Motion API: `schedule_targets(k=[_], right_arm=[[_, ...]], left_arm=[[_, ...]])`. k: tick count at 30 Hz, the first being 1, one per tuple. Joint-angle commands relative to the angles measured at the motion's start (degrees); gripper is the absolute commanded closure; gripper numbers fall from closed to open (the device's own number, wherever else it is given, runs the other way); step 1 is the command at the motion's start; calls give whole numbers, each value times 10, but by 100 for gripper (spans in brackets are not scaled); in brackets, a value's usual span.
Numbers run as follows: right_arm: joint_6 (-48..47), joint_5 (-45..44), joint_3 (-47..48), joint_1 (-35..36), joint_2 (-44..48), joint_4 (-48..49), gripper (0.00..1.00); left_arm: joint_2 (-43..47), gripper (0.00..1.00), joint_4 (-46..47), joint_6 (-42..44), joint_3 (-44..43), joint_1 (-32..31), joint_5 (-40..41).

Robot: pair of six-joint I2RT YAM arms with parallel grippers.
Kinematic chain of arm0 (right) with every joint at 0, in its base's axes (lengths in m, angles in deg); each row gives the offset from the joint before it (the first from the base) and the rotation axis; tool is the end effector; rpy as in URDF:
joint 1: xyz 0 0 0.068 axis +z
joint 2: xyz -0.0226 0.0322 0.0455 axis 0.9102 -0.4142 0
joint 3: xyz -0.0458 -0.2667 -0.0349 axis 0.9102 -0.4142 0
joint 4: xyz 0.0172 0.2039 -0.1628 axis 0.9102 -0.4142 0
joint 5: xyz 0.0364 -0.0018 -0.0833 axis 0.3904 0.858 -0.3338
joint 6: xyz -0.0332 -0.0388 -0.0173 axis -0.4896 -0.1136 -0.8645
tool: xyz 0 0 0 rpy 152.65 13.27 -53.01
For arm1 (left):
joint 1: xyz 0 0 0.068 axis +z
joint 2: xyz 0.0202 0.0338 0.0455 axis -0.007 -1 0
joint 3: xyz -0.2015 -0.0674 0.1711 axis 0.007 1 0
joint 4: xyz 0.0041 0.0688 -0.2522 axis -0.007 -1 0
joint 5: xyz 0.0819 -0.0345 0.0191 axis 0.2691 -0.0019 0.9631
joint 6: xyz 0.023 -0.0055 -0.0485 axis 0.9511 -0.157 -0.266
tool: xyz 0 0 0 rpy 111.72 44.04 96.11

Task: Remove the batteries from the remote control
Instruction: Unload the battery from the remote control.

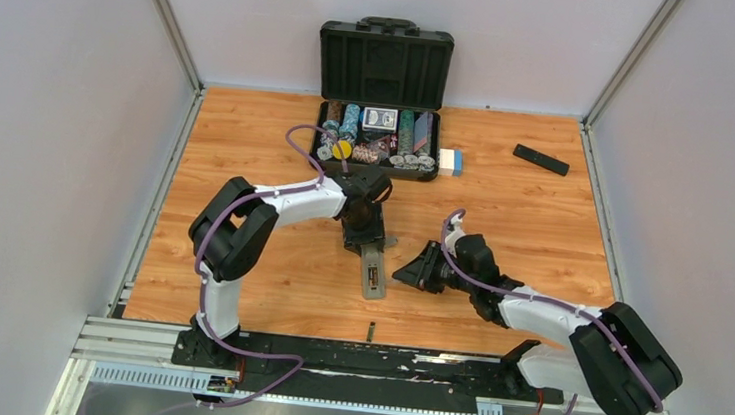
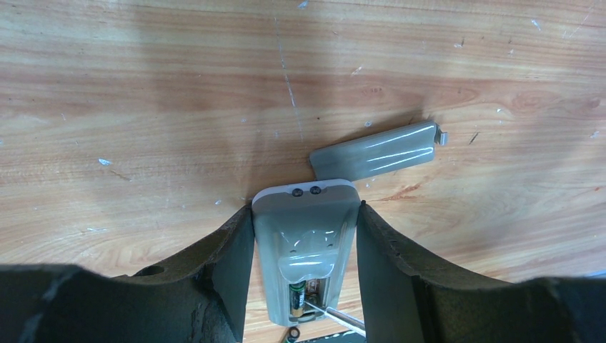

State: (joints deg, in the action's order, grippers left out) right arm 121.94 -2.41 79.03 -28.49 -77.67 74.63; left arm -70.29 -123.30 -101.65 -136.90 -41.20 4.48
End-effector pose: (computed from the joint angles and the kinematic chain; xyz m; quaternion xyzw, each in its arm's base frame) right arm 0.1646 0.1403 0.1443 0.0356 0.8697 0.4433 0.2143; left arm 0.2821 -0.2538 0.1593 -0.1130 0.9810 -0.1389 0.0749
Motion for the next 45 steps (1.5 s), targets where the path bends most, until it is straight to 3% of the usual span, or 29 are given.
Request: schedule_targets(k=[1,6,26,36,45], right_arm=[[31,35,-20,-2,-25,53,100],[44,38,-31,-2,-46,91,100],[-6,8,-38,-12,45,66,100],[-15,0,-27,-12,17,78,100],[-109,-81,31,-12,130,-108,100]], left_arm=[[-47,91,80,3,42,14,90],[-46,92,84,1,51,14,86],[-45,92,82,4,56,14,90],[-47,92,87,3,61,14,82],[-41,92,73,8,64,14,102]])
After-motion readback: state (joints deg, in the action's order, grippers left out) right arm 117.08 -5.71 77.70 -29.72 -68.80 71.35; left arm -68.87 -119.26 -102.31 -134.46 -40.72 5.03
